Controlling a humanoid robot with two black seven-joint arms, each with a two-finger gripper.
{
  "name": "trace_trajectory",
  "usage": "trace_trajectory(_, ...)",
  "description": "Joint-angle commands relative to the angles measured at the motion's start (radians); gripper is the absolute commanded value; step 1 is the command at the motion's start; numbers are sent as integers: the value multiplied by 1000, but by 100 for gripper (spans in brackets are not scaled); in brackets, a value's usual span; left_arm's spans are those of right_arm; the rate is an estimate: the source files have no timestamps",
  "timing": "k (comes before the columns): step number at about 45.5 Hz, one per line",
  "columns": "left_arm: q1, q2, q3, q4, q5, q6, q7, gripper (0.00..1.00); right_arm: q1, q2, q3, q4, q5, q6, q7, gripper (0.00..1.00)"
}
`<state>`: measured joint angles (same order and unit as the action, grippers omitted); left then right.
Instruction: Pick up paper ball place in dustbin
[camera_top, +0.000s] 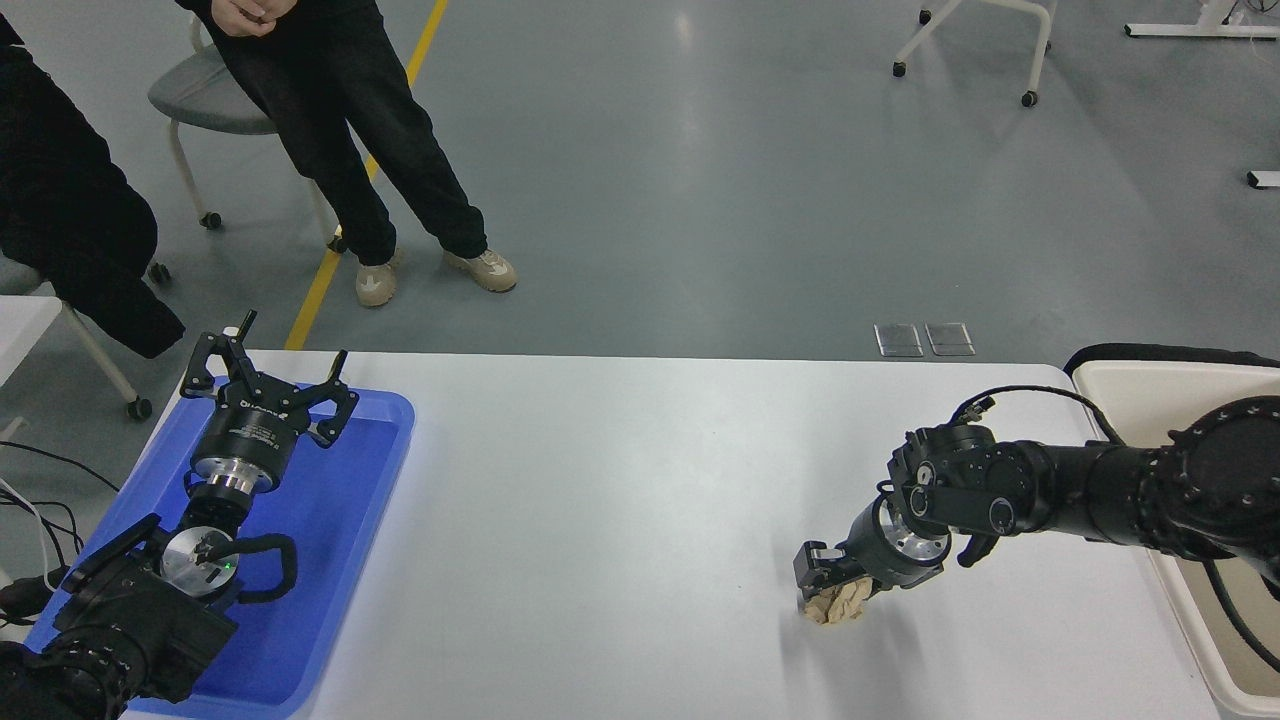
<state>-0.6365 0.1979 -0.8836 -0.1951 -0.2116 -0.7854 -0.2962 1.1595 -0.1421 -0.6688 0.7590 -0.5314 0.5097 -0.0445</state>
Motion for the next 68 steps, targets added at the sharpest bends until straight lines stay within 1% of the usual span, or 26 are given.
trace_trajectory(1,0,0,0,-3,0,0,0,100,57,-22,-21,8,-4,35,2,0)
trace_trajectory(8,0,2,0,0,0,0,0,100,193,-65,-95,88,21,78,0,0)
trace_trajectory(12,1,2,0,0,0,0,0,100,311,-100,-159,161,54,102,0,0)
trace_trajectory(19,1,2,0,-3,0,0,0,100,587,-174,-308,359,129,118,0,0)
trace_trajectory(26,1,2,0,-3,0,0,0,100,863,-234,-431,539,153,148,0,0)
trace_trajectory(28,1,2,0,0,0,0,0,100,969,-247,-468,594,156,179,0,0)
trace_trajectory(36,1,2,0,0,0,0,-1,100,1184,-244,-532,694,215,228,0,0)
trace_trajectory(43,0,2,0,0,0,0,-1,100,1279,-235,-560,740,223,250,-1,0)
trace_trajectory(58,1,2,0,0,0,0,0,100,1290,-249,-643,732,200,250,-5,0)
trace_trajectory(62,0,2,0,0,0,0,0,100,1281,-304,-664,712,151,245,-5,0)
trace_trajectory(68,0,2,0,0,0,0,0,100,1212,-413,-660,634,33,237,-5,0)
